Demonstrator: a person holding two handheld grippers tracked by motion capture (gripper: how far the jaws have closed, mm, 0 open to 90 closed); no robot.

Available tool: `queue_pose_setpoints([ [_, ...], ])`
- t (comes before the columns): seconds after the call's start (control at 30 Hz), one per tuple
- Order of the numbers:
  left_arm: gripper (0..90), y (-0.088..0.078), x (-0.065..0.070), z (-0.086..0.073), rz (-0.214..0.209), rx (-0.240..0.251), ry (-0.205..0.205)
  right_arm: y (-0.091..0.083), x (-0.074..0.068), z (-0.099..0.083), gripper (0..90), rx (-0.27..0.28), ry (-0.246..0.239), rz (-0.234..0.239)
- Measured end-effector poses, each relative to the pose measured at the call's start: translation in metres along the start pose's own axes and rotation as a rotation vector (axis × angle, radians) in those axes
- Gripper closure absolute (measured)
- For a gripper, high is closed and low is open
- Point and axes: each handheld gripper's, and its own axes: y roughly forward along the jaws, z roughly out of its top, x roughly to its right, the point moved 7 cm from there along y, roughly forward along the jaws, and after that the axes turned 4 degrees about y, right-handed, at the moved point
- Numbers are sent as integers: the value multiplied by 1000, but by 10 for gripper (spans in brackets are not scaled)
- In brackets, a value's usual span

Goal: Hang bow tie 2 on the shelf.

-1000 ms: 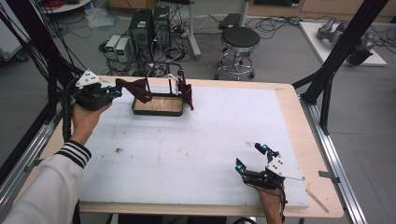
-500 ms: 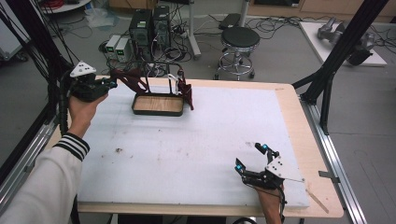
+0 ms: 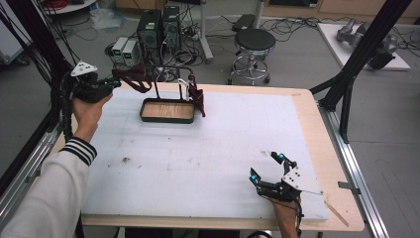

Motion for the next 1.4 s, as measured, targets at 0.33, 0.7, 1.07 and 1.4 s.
queue_pose_setpoints([
  [0.33,832,8,-5,3,29,15,-44,1,0,-1,101,10,-5,-3],
  [0.7,832,18,-11,-6,68,-20,-71,0,0,-1,101,15,-6,-4],
  [1.07,832,27,-21,-13,153,-26,-132,-1,-1,0,101,31,-6,-6],
  [1.4,832,31,-31,-40,219,-129,-165,-1,-1,0,101,34,-10,-6],
])
